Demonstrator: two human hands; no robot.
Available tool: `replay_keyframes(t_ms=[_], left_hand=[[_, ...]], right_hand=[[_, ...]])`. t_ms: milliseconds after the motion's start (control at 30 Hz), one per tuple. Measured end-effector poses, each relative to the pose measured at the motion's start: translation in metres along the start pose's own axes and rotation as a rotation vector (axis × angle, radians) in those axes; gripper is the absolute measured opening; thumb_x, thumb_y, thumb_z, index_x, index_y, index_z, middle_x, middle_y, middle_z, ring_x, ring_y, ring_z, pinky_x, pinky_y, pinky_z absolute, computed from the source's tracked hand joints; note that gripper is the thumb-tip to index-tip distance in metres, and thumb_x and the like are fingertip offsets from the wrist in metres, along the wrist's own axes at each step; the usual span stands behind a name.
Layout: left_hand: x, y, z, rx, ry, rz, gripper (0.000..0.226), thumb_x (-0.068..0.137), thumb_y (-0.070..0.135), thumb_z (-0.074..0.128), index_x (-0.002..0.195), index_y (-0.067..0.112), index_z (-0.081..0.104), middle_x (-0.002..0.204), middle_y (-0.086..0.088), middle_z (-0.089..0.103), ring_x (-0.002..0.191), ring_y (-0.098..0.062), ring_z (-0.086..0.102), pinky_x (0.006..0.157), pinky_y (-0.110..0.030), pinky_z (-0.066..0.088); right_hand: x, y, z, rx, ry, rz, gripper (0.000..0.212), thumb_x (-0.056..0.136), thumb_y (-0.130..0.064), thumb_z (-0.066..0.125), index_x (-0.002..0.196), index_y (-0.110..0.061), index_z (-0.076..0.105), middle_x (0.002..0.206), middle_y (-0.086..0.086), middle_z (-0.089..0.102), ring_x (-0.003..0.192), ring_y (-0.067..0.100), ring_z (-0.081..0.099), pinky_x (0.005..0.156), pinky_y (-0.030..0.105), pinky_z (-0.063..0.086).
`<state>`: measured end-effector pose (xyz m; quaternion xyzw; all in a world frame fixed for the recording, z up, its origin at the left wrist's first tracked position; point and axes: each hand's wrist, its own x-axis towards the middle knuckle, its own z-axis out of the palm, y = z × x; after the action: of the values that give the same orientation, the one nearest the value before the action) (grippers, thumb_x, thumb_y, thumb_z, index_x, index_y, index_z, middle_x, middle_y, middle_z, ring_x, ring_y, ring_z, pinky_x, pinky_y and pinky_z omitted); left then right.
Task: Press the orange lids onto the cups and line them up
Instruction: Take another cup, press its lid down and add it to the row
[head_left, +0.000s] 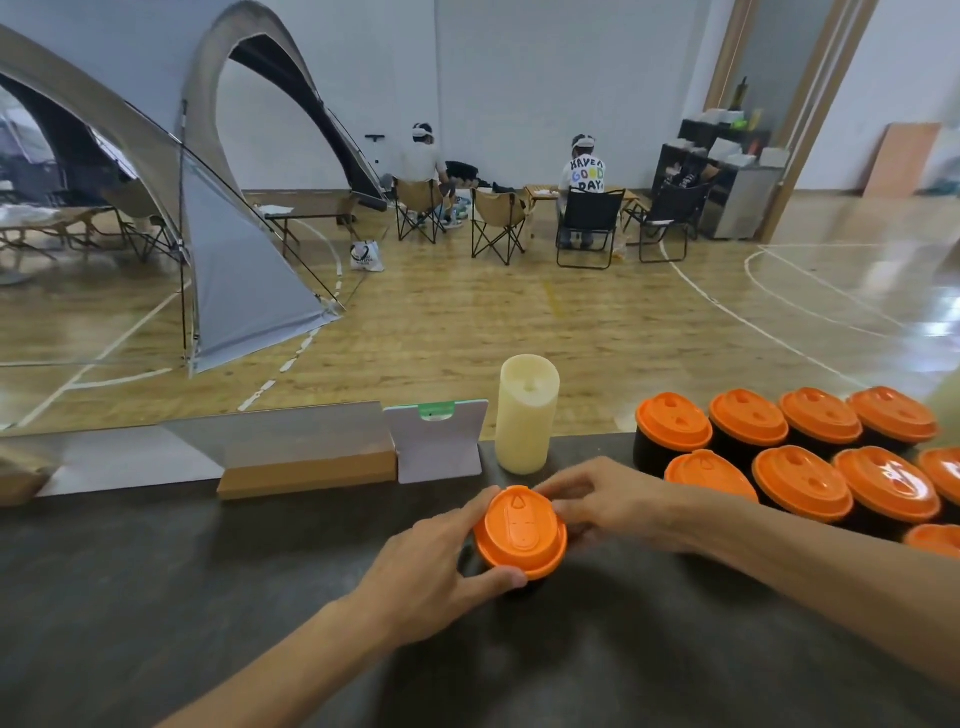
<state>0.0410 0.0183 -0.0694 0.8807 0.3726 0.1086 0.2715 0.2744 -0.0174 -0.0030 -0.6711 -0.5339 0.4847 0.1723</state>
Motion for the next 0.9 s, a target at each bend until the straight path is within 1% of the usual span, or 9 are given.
replay_keyframes(t_ms=[100, 167, 267, 367, 533, 633, 700, 800, 900], left_hand=[[0.001, -0.002, 0.002, 0.153, 0.063, 0.013, 0.093, 0.069, 0.099, 0.032, 0.147, 0.060, 0.000, 0.162, 0.019, 0.019, 0.147, -0.002, 0.010, 0.120, -0.029, 0.007], [0.002, -0.004, 0.001, 0.235, 0.084, 0.025, 0.100, 0.069, 0.100, 0.027, 0.152, 0.050, 0.001, 0.165, 0.016, 0.001, 0.145, 0.003, -0.015, 0.116, -0.028, -0.014], [0.003, -0.005, 0.003, 0.287, 0.086, 0.049, 0.100, 0.070, 0.099, 0.022, 0.153, 0.047, -0.001, 0.165, 0.016, -0.011, 0.140, 0.003, -0.032, 0.111, -0.027, -0.025], [0.003, -0.006, 0.003, 0.339, 0.102, 0.074, 0.100, 0.072, 0.098, 0.018, 0.154, 0.045, -0.002, 0.163, 0.016, -0.016, 0.139, 0.002, -0.036, 0.109, -0.027, -0.030], [0.009, -0.007, -0.005, 0.432, 0.075, 0.092, 0.106, 0.067, 0.101, 0.011, 0.155, 0.043, 0.004, 0.160, 0.016, -0.018, 0.139, -0.004, -0.038, 0.111, -0.037, -0.029], [0.011, -0.006, -0.008, 0.416, 0.008, 0.049, 0.105, 0.066, 0.102, 0.011, 0.154, 0.046, -0.003, 0.162, 0.016, -0.017, 0.136, -0.002, -0.041, 0.107, -0.034, -0.033], [0.010, -0.004, -0.009, 0.341, -0.041, -0.003, 0.105, 0.065, 0.102, 0.016, 0.152, 0.049, -0.007, 0.163, 0.017, -0.014, 0.137, 0.000, -0.037, 0.108, -0.033, -0.031], [0.004, 0.003, 0.000, -0.036, -0.122, -0.140, 0.098, 0.068, 0.095, 0.043, 0.146, 0.060, -0.005, 0.164, 0.019, 0.000, 0.149, -0.008, -0.012, 0.119, -0.042, -0.013], [0.001, 0.019, 0.011, -0.696, -0.060, -0.286, 0.097, 0.067, 0.056, 0.081, 0.141, 0.060, 0.019, 0.155, 0.016, 0.028, 0.143, -0.013, 0.027, 0.121, -0.046, 0.021]], right_hand=[[-0.014, 0.006, 0.004, 0.021, -0.087, -0.021, 0.053, 0.098, -0.011, 0.061, 0.142, -0.039, 0.050, 0.125, -0.016, 0.065, 0.112, 0.010, 0.062, 0.094, 0.032, 0.055], [-0.017, 0.005, 0.004, 0.016, -0.154, -0.022, 0.064, 0.095, -0.010, 0.064, 0.146, -0.043, 0.041, 0.128, -0.021, 0.060, 0.117, 0.009, 0.057, 0.096, 0.032, 0.052], [-0.015, 0.004, 0.008, 0.002, -0.221, -0.020, 0.080, 0.090, -0.011, 0.072, 0.152, -0.039, 0.029, 0.131, -0.021, 0.052, 0.119, 0.005, 0.051, 0.093, 0.022, 0.046], [-0.006, 0.002, 0.013, -0.065, -0.241, 0.003, 0.092, 0.085, -0.022, 0.080, 0.154, -0.035, 0.021, 0.132, -0.018, 0.045, 0.121, 0.006, 0.046, 0.097, 0.023, 0.037], [0.010, -0.013, 0.011, -0.333, -0.317, -0.020, 0.103, 0.080, -0.042, 0.082, 0.153, -0.037, 0.010, 0.122, -0.026, 0.037, 0.105, -0.001, 0.043, 0.073, 0.011, 0.031], [0.007, -0.014, 0.008, -0.442, -0.264, -0.041, 0.110, 0.076, -0.057, 0.080, 0.155, -0.038, 0.007, 0.146, -0.016, 0.033, 0.130, 0.008, 0.035, 0.090, 0.018, 0.029], [-0.001, -0.004, 0.012, -0.574, -0.136, -0.077, 0.120, 0.070, -0.078, 0.069, 0.158, -0.035, 0.000, 0.163, -0.013, 0.016, 0.147, 0.012, 0.019, 0.109, 0.028, 0.021], [-0.010, 0.017, 0.024, -0.827, 0.029, -0.158, 0.126, 0.062, -0.103, 0.030, 0.156, -0.035, -0.018, 0.165, -0.013, -0.016, 0.149, 0.010, -0.019, 0.119, 0.036, -0.007], [-0.013, 0.029, 0.028, -0.920, 0.113, -0.239, 0.116, 0.068, -0.102, 0.013, 0.150, -0.031, -0.029, 0.160, -0.011, -0.030, 0.143, 0.008, -0.034, 0.117, 0.035, -0.018]])
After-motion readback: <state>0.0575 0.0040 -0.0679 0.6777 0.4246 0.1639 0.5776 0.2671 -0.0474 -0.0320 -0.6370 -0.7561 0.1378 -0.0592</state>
